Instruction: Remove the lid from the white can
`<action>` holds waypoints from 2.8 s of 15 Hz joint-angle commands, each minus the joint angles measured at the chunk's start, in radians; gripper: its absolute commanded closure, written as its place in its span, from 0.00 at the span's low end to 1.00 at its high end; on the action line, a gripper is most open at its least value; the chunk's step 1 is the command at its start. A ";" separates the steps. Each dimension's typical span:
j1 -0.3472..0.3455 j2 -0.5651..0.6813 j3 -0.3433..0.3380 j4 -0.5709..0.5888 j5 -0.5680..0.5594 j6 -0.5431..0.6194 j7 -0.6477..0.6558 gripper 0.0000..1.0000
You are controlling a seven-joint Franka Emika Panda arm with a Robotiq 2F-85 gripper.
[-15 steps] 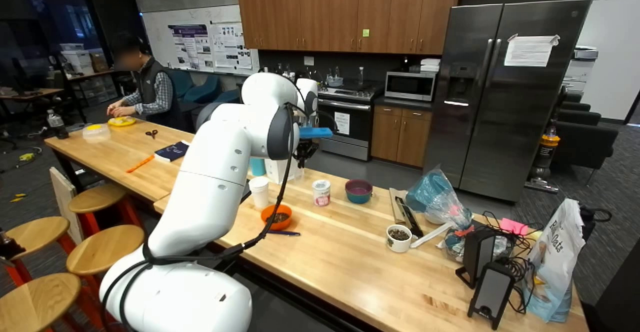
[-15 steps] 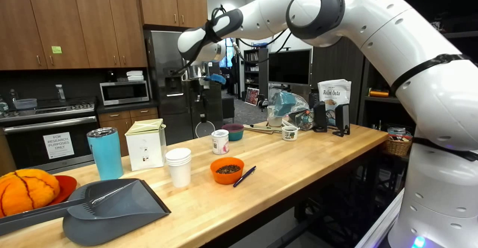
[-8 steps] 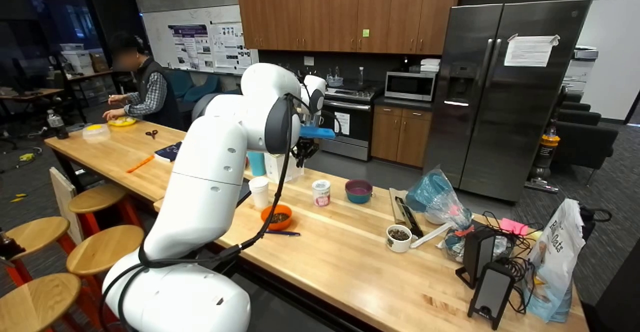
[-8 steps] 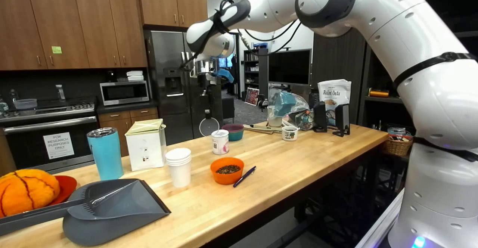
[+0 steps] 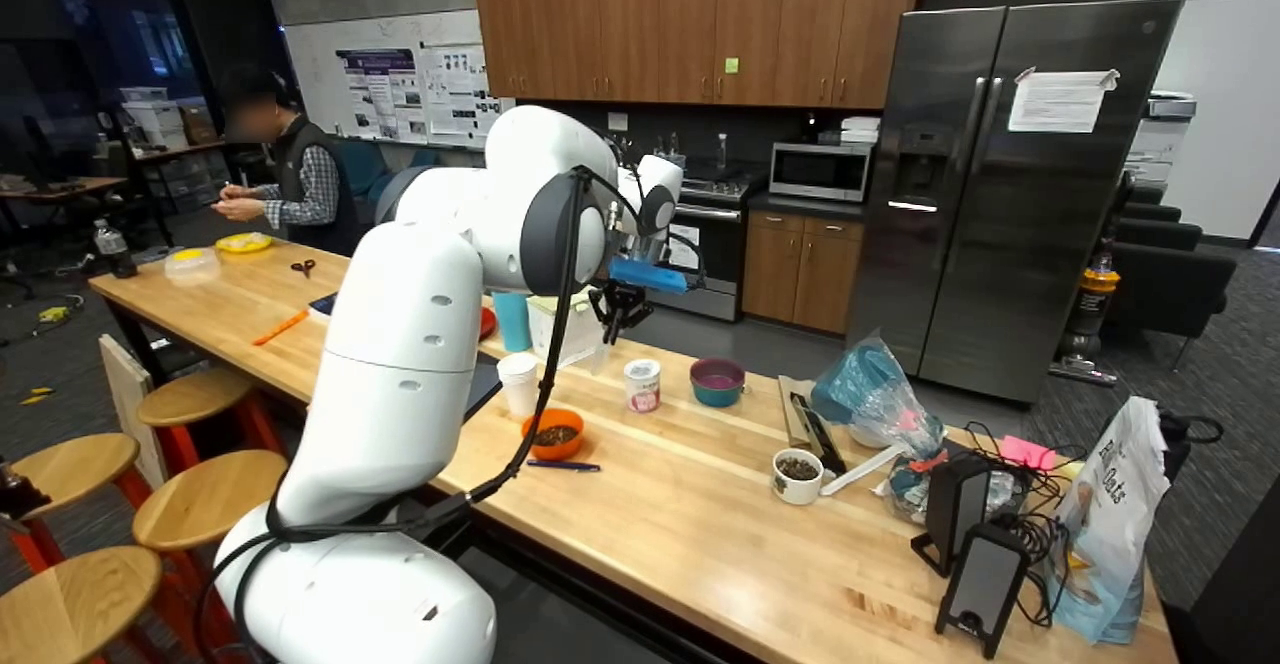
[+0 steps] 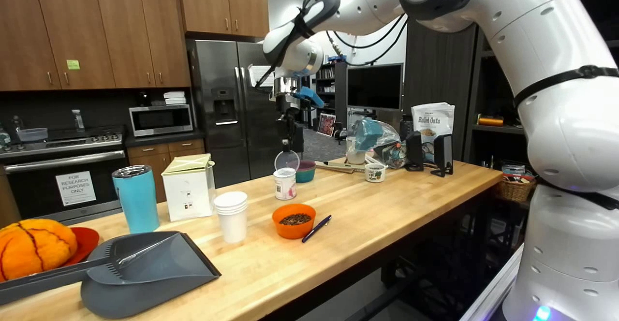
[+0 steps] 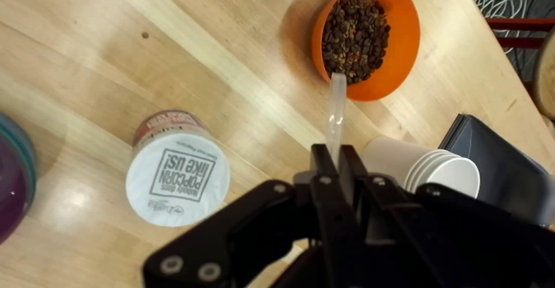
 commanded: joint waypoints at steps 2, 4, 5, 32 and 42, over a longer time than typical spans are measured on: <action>-0.017 -0.095 -0.033 -0.135 0.026 0.061 0.084 0.98; -0.024 -0.108 -0.043 -0.161 0.031 0.067 0.113 0.98; -0.028 -0.115 -0.048 -0.175 0.040 0.071 0.127 0.98; -0.068 -0.129 -0.118 -0.368 0.176 0.140 0.272 0.98; -0.058 -0.099 -0.134 -0.375 0.112 0.163 0.296 0.98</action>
